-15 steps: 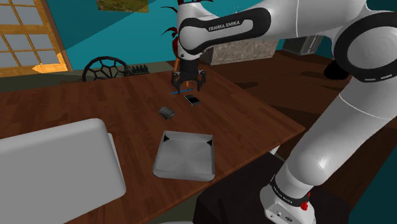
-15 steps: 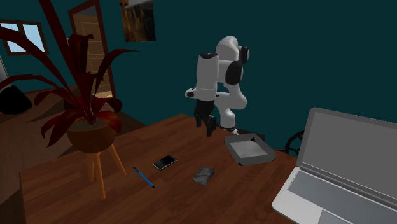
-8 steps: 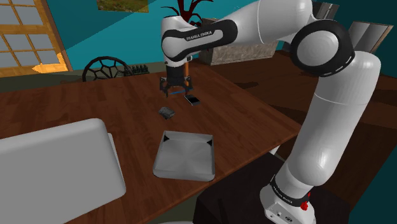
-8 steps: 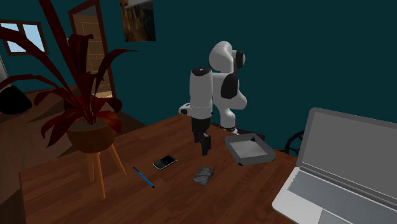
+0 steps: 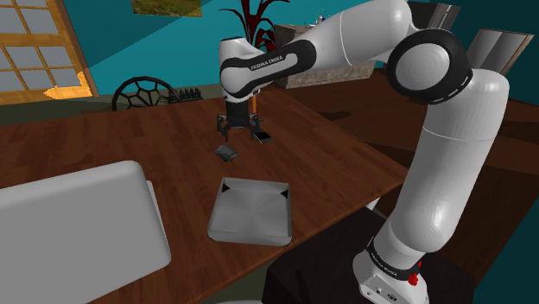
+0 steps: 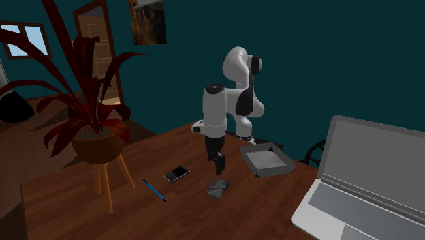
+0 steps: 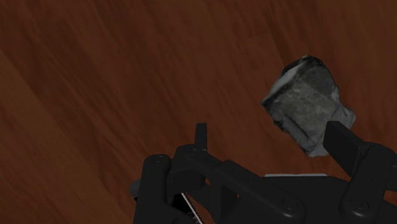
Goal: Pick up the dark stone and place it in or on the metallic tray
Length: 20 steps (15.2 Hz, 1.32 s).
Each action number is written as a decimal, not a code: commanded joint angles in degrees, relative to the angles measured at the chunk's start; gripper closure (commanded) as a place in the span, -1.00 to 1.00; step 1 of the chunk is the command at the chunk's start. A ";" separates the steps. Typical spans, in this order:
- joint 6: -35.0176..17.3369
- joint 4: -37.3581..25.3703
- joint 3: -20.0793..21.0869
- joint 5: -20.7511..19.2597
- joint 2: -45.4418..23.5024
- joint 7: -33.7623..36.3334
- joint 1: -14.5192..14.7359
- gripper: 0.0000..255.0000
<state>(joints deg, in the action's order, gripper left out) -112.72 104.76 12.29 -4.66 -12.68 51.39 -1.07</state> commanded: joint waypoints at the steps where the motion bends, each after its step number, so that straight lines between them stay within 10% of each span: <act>1: -0.28 0.17 0.01 -0.03 -0.08 0.06 0.03 -1.00; 6: -0.27 0.17 0.01 -0.03 -0.08 0.06 0.03 -1.00; 7: -0.27 0.17 0.01 -0.03 -0.08 0.06 0.03 1.00; 16: -0.27 0.17 0.01 -0.03 -0.08 0.06 0.03 1.00; 17: -0.27 0.17 0.01 -0.03 -0.08 0.06 0.03 -1.00; 20: -8.66 3.05 3.56 2.34 -1.22 -24.98 -1.93 -1.00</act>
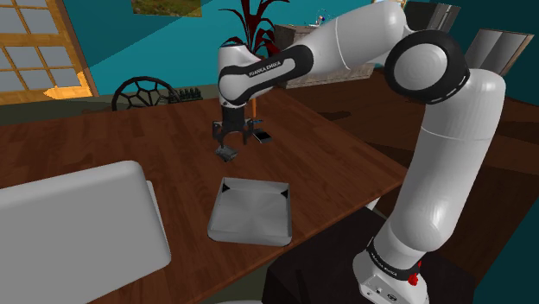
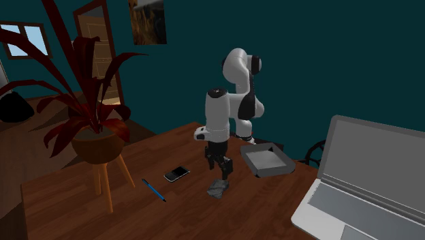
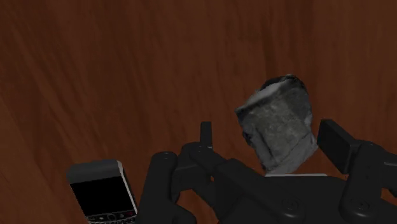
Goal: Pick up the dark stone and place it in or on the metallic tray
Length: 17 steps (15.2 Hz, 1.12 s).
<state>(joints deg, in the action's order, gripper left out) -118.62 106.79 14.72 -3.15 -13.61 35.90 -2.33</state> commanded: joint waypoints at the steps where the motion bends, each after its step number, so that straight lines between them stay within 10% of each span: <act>1: -3.90 1.48 1.85 1.35 -0.44 -13.44 -1.11 -1.00; 16: -8.95 3.79 1.65 0.31 -3.29 -12.76 -0.78 -1.00; 17: -8.95 3.79 1.65 0.31 -3.29 -12.76 -0.78 1.00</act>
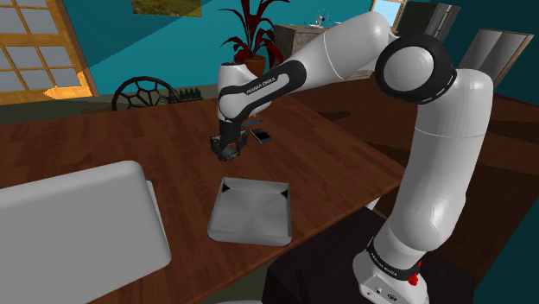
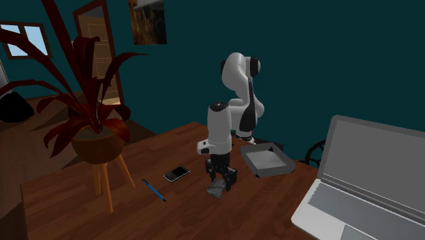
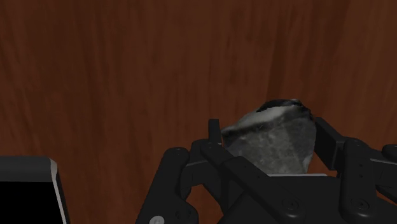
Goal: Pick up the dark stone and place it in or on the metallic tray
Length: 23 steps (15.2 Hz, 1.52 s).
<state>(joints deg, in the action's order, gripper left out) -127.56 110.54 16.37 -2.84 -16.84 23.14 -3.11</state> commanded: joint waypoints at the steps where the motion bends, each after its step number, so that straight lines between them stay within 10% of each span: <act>1: -0.01 0.04 0.00 0.00 -0.06 0.00 0.00 1.00; 23: 9.52 -5.05 0.51 1.60 4.56 -0.76 -0.44 1.00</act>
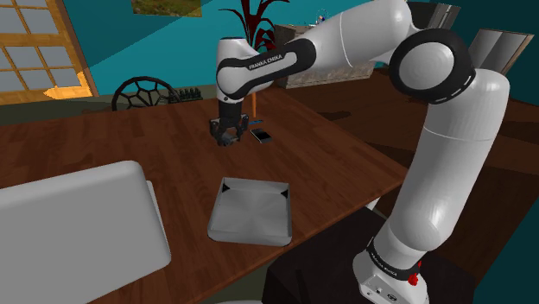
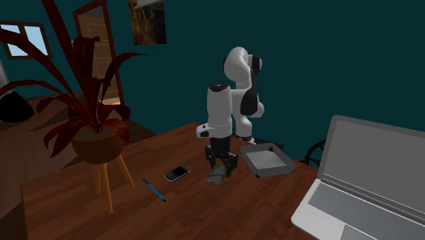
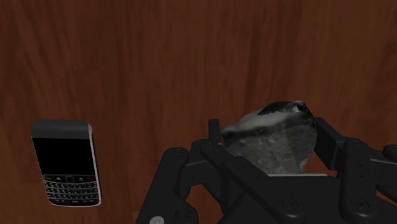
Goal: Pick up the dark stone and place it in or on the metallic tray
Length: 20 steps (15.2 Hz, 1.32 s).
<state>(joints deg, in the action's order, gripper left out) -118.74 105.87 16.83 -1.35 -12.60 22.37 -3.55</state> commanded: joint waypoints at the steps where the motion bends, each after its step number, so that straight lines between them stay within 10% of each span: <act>1: 1.41 -0.83 0.07 0.19 0.57 -0.03 -0.02 1.00; 9: 6.95 -4.87 0.19 0.70 2.14 -0.21 -0.11 1.00; 20: 2.54 19.50 3.62 8.12 23.35 3.34 3.19 1.00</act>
<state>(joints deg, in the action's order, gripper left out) -116.19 123.81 20.15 6.07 9.06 25.32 -0.79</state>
